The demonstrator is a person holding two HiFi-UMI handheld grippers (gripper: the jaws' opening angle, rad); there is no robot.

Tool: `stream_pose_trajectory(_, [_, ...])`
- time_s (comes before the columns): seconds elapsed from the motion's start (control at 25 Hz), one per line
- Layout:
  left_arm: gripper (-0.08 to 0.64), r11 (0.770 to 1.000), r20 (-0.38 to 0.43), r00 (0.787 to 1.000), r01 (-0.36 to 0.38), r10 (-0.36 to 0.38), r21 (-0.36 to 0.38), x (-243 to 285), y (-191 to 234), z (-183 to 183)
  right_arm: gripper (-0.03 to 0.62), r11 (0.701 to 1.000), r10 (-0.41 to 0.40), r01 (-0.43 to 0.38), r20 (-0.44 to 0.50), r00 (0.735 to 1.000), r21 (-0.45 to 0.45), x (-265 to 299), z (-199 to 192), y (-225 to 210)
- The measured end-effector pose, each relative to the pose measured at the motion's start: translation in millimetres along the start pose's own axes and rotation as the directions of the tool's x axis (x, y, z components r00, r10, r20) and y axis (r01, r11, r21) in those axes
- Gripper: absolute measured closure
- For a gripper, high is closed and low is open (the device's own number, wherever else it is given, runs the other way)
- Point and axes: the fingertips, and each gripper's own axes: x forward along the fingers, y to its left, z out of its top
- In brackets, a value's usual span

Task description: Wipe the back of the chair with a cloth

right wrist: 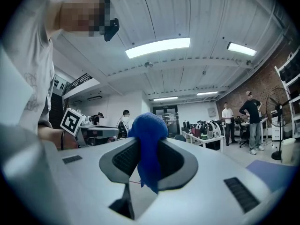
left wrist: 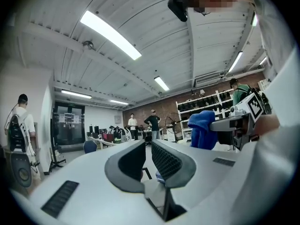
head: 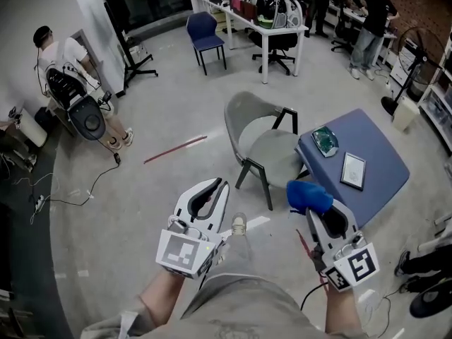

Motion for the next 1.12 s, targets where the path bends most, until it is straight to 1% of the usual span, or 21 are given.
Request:
stream_pose_trajectory(0.16, [0.508,0.999,0.000,1.000,0.018,-0.018,-0.028,40,27,-14,0.477,1.000,-0.010,0.010,-0.027,1.000,0.006,37,-13,-32])
stream_pose_trajectory(0.28, [0.501,0.999,-0.014,1.000,0.011,-0.011,-0.044,73,54,-23,0.477,0.999,-0.028,0.029,-0.041,0.999,0.025,68,-21,-59])
stream_pose_trajectory(0.32, [0.483,0.998,-0.025,1.000,0.007,-0.008,-0.055,85,65,-27,0.477,0.999,-0.033,0.035,-0.046,0.998,0.035,79,-24,-67])
stream_pose_trajectory(0.44, [0.388,0.995,-0.076,0.997,0.010,-0.018,-0.102,122,97,-38,0.477,0.998,-0.041,0.044,-0.071,0.997,0.051,115,-30,-91])
stream_pose_trajectory(0.52, [0.360,0.994,-0.106,0.994,0.011,-0.023,-0.110,145,118,-46,0.477,0.997,-0.045,0.050,-0.089,0.995,0.058,139,-35,-105])
stream_pose_trajectory(0.64, [0.351,0.995,-0.142,0.990,0.009,-0.023,-0.102,181,149,-59,0.477,0.996,-0.054,0.062,-0.110,0.992,0.069,177,-44,-129])
stream_pose_trajectory(0.76, [0.347,0.994,-0.173,0.984,0.013,-0.032,-0.109,217,178,-73,0.477,0.993,-0.068,0.080,-0.132,0.989,0.084,216,-52,-153])
stream_pose_trajectory(0.92, [0.347,0.995,-0.200,0.979,0.021,-0.041,-0.100,263,212,-88,0.477,0.991,-0.084,0.099,-0.161,0.983,0.090,264,-62,-185])
stream_pose_trajectory(1.12, [0.347,0.994,-0.248,0.967,0.035,-0.060,-0.105,310,250,-111,0.477,0.986,-0.105,0.127,-0.192,0.976,0.105,320,-78,-219])
